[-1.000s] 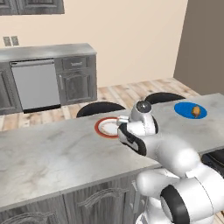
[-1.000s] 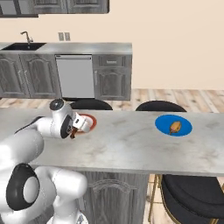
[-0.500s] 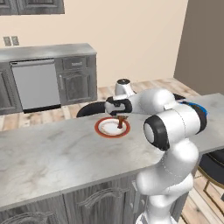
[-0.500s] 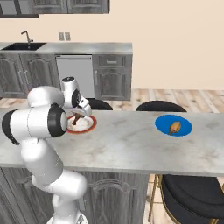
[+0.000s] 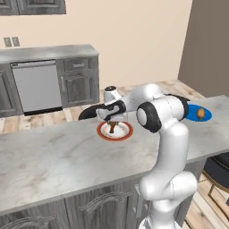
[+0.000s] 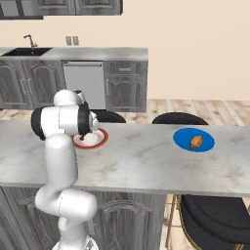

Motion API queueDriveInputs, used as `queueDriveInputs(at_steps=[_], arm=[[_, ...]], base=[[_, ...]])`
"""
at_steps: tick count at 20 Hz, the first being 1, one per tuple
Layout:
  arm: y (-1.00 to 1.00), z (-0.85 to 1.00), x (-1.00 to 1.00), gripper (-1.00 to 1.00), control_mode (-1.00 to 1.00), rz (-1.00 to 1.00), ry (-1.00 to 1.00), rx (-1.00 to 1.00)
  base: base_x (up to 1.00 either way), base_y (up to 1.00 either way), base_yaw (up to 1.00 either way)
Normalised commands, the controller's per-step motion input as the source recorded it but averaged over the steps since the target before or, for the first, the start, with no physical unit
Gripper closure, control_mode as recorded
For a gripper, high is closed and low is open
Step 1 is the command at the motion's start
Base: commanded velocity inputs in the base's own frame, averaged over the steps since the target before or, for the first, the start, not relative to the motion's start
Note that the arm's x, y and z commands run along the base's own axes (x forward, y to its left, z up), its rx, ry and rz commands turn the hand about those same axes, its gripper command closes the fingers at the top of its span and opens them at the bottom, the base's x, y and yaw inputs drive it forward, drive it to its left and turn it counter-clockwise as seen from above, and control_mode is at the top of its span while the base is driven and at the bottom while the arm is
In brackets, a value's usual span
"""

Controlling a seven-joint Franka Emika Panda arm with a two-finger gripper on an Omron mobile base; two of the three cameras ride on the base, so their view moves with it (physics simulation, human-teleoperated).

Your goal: Take the chicken drumsticks from the pan and place one on each plate on the dining counter.

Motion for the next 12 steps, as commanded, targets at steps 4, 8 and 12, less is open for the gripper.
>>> queueDriveInputs(at_steps=[4, 8, 12], arm=[[0.0, -0.77, 0.05, 1.0, -1.0, 0.0, 0.09, -0.05], [-0.1, -0.44, 0.0, 1.0, -1.0, 0.0, 0.06, 0.0], [-0.23, -0.13, 0.0, 1.0, -1.0, 0.0, 0.0, 0.0]], base=[[0.0, 0.0, 0.0], [0.0, 0.0, 0.0], [0.0, 0.0, 0.0]])
